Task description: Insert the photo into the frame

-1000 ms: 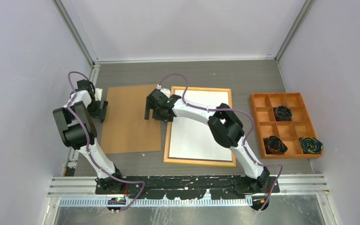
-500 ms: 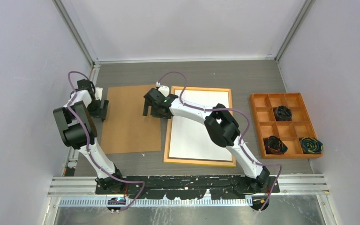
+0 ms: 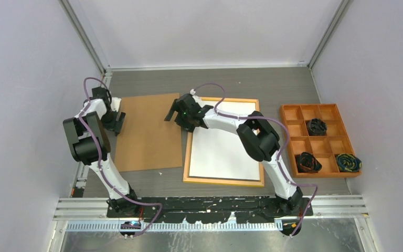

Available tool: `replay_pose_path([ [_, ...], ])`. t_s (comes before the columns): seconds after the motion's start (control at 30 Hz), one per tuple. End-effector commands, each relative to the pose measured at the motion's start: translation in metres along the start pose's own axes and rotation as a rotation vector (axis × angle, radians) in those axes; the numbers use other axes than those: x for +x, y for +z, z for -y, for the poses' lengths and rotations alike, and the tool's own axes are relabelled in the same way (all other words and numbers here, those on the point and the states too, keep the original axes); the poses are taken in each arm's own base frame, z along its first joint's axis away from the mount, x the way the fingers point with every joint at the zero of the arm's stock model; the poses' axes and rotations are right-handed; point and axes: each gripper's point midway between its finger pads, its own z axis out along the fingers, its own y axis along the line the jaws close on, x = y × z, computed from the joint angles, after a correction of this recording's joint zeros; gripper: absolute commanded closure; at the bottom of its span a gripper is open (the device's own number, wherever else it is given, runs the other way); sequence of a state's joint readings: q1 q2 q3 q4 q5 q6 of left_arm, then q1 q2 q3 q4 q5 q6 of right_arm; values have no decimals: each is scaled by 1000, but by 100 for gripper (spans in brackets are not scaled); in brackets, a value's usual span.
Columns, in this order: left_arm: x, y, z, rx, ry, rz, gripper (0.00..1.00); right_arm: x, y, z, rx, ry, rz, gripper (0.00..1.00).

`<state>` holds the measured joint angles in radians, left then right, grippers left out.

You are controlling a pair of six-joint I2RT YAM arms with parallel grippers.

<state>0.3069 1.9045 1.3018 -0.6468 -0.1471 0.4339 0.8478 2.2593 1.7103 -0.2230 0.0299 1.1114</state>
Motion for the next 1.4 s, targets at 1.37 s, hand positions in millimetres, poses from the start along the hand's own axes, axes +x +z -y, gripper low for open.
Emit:
replay_pose_path([
  [1.37, 20, 9, 83, 340, 97, -18, 0, 70, -169, -188, -998, 105, -287, 9],
])
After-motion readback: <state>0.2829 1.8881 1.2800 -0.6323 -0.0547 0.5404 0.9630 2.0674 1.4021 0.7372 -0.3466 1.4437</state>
